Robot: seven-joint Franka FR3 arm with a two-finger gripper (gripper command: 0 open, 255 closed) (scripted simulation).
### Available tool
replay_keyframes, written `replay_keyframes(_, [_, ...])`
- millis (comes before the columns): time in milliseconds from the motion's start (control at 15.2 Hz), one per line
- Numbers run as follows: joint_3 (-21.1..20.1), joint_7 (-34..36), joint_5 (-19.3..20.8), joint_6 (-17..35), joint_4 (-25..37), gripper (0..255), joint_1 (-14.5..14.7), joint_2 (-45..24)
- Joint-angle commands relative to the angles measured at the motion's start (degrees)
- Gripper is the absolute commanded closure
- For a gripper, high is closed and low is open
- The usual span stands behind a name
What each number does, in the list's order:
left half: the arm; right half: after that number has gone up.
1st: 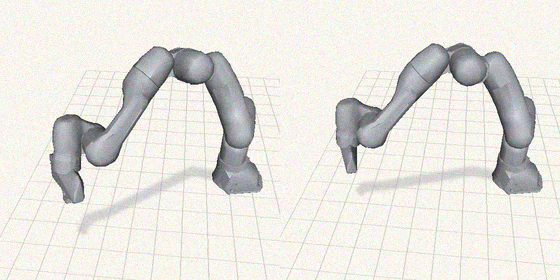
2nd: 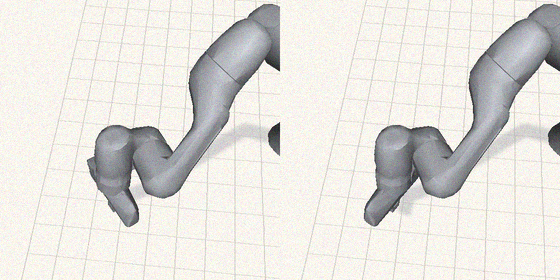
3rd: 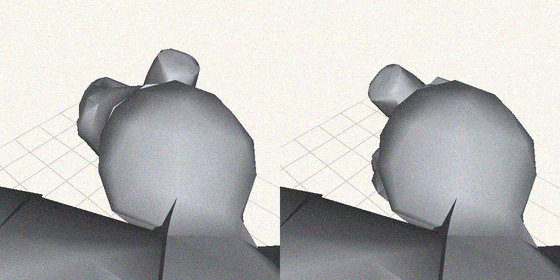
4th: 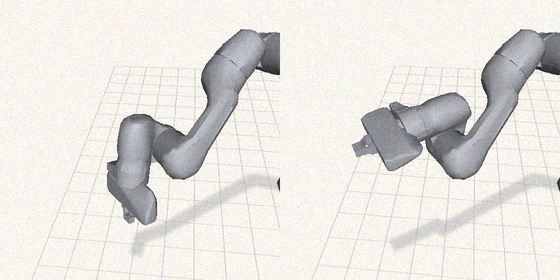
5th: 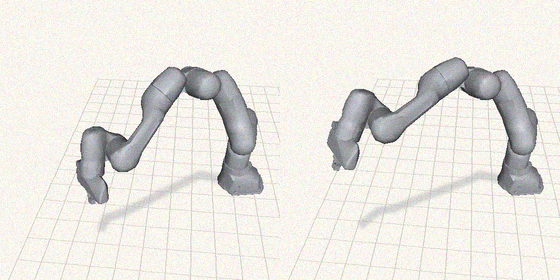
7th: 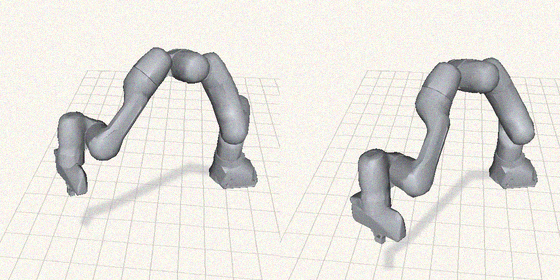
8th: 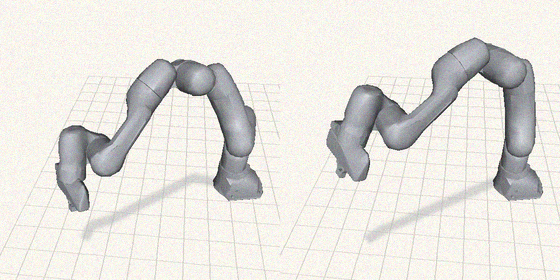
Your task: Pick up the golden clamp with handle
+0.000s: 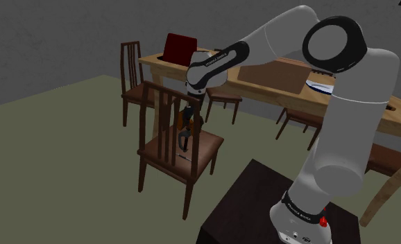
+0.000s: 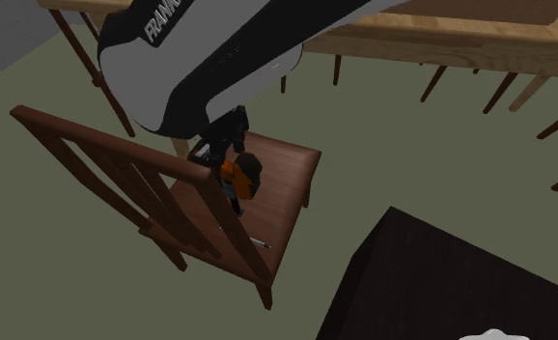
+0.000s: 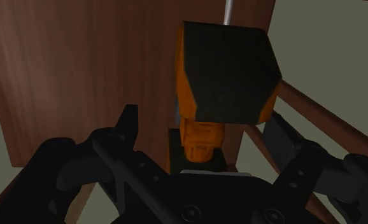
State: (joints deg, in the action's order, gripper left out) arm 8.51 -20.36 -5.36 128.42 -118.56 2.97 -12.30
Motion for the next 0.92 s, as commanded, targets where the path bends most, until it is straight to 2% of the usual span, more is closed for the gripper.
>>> replay_keyframes(0, [0.0,-0.1,-0.1,1.0,-0.6,0,0.0,-0.4])
replay_keyframes(66, [0.0,-0.1,-0.1,1.0,-0.6,0,0.0,-0.4])
replay_keyframes(132, [0.0,-0.1,-0.1,1.0,-0.6,255,0.0,-0.4])
replay_keyframes(726, [0.0,-0.1,-0.1,1.0,-0.6,255,0.0,-0.4])
replay_keyframes(858, [0.0,0.1,0.1,-0.3,-0.1,255,0.0,0.5])
